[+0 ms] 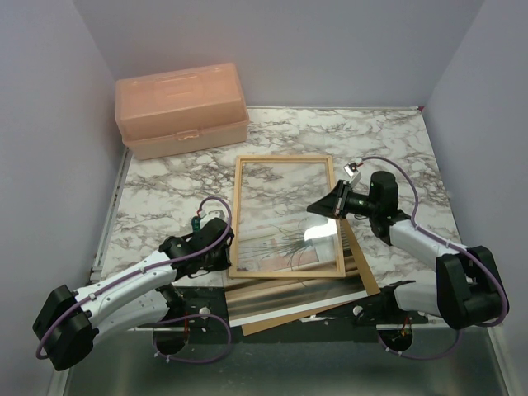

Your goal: Put the photo into the frame

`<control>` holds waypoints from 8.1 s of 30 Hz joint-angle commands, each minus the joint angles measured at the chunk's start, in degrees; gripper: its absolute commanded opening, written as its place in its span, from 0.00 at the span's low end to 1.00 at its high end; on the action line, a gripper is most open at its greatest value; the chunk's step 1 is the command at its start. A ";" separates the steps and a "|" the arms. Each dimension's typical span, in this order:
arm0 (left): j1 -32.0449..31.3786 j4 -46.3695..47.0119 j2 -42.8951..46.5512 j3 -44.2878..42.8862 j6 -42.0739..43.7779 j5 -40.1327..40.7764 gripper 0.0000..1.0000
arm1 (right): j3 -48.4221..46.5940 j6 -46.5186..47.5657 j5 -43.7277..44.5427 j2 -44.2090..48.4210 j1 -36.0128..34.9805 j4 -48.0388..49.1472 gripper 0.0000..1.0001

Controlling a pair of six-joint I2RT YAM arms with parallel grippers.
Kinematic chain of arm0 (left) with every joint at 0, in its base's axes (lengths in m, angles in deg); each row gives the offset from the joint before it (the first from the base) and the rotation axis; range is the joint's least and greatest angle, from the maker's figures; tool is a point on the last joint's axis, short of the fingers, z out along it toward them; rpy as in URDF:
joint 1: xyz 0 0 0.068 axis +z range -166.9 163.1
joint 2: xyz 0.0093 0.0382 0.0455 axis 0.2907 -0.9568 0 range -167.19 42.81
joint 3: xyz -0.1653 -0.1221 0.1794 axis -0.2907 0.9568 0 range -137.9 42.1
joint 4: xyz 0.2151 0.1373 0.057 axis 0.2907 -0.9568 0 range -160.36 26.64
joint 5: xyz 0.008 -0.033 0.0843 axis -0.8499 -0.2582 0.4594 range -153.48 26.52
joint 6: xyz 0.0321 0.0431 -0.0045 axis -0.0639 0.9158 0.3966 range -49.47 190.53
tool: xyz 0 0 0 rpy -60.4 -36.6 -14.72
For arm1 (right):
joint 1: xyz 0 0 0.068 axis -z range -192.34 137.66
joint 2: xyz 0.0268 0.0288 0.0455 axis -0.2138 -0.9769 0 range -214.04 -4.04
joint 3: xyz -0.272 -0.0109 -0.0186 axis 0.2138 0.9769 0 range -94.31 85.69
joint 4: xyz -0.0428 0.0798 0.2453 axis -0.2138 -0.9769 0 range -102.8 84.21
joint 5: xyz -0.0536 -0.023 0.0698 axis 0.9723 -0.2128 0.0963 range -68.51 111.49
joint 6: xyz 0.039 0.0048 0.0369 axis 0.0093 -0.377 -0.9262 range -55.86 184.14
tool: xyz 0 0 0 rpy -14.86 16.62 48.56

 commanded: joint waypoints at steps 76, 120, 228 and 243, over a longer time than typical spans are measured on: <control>-1.23 -3.41 -1.93 -0.30 0.55 2.40 0.00 | -3.86 6.49 2.04 -1.53 -1.83 -5.47 0.07; -1.58 -3.93 -2.54 -0.64 0.29 2.73 0.00 | -3.53 5.59 3.83 -4.28 -1.84 -9.70 0.04; -2.90 -2.85 -2.12 -0.51 0.77 2.00 0.10 | -18.08 12.67 51.62 -2.46 -12.08 -59.04 1.00; -2.72 2.86 6.73 0.10 0.70 -1.99 0.61 | -11.51 11.79 51.56 -1.17 -12.08 -56.28 0.82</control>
